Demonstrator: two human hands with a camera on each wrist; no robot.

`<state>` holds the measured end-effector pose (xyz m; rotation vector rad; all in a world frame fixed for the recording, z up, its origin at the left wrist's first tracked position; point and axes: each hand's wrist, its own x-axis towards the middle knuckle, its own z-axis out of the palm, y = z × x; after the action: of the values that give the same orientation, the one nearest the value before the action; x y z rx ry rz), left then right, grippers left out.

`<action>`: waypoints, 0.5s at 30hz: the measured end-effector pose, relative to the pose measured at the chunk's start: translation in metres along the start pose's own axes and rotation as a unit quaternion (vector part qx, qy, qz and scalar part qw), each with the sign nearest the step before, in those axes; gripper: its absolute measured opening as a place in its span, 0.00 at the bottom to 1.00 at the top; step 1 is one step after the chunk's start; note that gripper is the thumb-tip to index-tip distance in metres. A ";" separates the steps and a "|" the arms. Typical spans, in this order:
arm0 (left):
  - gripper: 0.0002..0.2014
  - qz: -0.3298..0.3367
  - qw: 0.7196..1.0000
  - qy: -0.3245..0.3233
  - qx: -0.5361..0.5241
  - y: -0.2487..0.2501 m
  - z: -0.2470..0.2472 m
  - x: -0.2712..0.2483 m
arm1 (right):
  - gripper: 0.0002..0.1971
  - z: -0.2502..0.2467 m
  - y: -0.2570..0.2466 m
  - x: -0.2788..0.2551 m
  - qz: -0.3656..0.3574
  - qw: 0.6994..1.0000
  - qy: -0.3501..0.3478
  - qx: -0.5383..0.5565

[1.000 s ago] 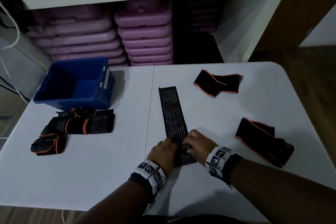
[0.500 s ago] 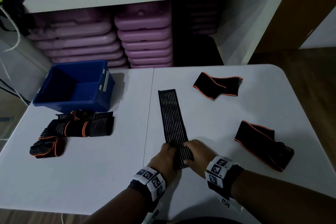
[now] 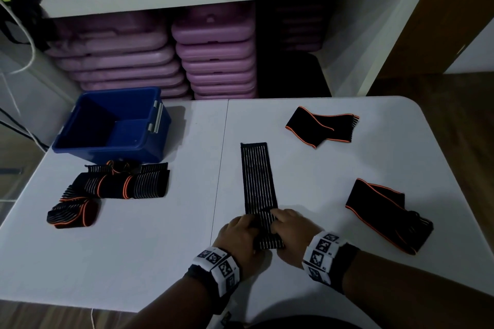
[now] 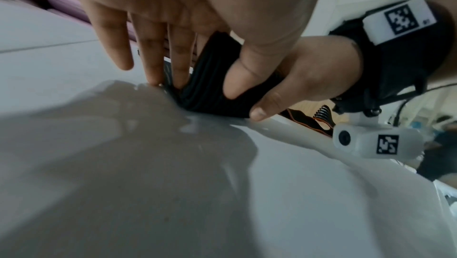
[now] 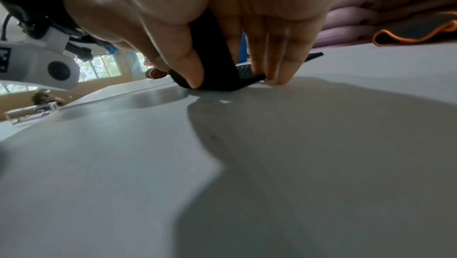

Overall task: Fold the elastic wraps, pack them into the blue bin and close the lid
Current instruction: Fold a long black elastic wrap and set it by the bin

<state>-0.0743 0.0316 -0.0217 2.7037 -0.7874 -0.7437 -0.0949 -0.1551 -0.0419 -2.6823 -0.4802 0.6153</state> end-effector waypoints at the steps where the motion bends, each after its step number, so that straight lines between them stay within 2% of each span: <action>1: 0.31 -0.004 1.000 -0.006 -0.015 0.000 0.000 -0.001 | 0.16 0.001 0.001 -0.001 -0.001 1.000 0.000 0.004; 4: 0.29 -0.013 0.997 -0.032 -0.062 0.000 -0.003 -0.001 | 0.13 0.003 0.003 0.000 0.002 1.000 -0.011 0.025; 8: 0.25 -0.016 0.996 -0.062 -0.055 0.000 -0.009 0.002 | 0.13 -0.001 0.006 0.006 0.008 0.998 -0.042 0.039; 11: 0.27 -0.025 0.998 -0.056 0.000 0.000 -0.012 0.008 | 0.19 -0.005 0.008 0.011 0.008 0.998 -0.054 0.033; 15: 0.29 -0.036 0.998 -0.049 -0.009 -0.001 -0.015 0.016 | 0.28 -0.007 0.013 0.013 0.010 0.993 -0.040 0.108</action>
<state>-0.0544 0.0248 -0.0160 2.7100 -0.7056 -0.9007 -0.0775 -0.1639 -0.0454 -2.4686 -0.3850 0.7373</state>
